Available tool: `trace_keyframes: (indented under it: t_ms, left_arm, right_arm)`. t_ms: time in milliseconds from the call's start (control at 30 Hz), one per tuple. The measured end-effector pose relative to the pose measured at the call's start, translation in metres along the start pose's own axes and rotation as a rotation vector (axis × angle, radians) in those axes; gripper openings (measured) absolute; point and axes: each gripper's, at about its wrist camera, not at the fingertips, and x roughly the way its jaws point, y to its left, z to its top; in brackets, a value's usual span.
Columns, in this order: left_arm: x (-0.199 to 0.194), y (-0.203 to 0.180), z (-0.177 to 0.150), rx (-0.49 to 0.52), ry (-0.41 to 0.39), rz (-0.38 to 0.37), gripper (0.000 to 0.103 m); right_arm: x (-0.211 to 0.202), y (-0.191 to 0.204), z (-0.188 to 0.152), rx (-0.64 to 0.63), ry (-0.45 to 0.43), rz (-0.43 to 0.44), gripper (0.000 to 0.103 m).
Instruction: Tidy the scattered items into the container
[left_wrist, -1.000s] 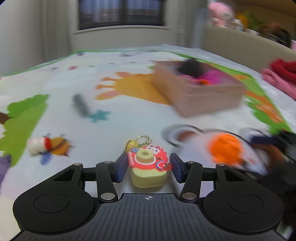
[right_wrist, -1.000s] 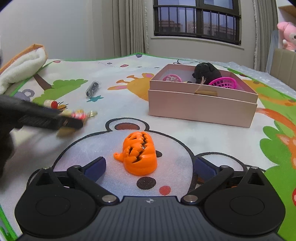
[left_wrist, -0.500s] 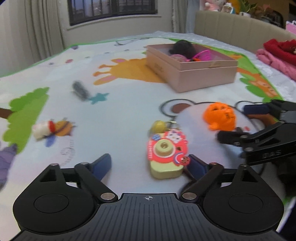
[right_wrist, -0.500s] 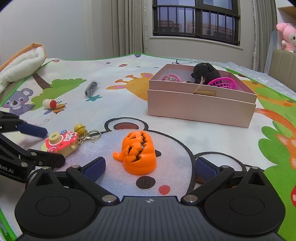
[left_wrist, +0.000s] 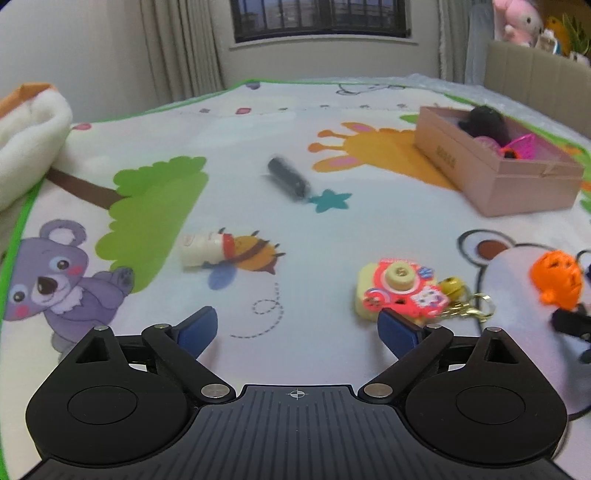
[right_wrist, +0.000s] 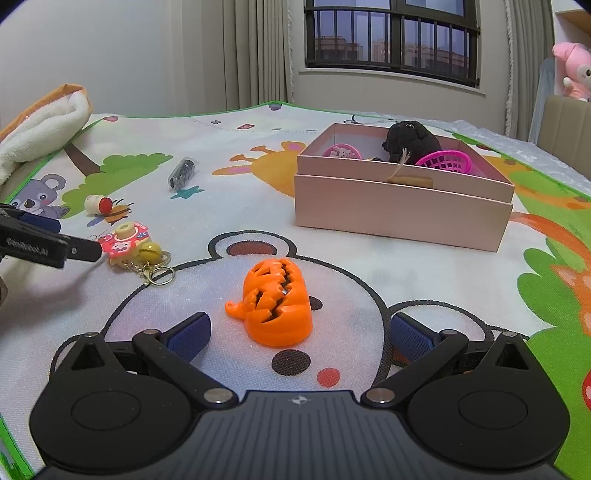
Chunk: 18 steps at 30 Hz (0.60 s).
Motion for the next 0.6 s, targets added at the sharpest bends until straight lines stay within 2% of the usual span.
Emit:
trace_keyframes:
  t_ms: [133,267,433,533,600]
  left_arm:
    - [-0.008,-0.007,0.0,-0.012,-0.001,-0.076,0.1]
    - [-0.015,-0.024,-0.003,0.0,0.001,-0.139,0.102]
    - [-0.017,-0.048,-0.014,0.002,0.042,-0.242,0.103]
    - [-0.017,-0.061,-0.022,0.029,0.055,-0.254,0.103]
    - [-0.017,-0.07,-0.026,0.061,0.058,-0.22,0.103]
  right_arm:
    - [0.002,-0.004,0.001,0.023,0.02,0.016,0.103]
    - [0.002,-0.015,0.002,0.087,0.035,0.067,0.103]
    - [0.0,-0.014,0.001,0.084,0.03,0.075,0.103]
    - [0.001,-0.008,0.002,0.054,0.04,0.053,0.103]
    - [0.002,-0.005,0.002,0.036,0.044,0.04,0.103]
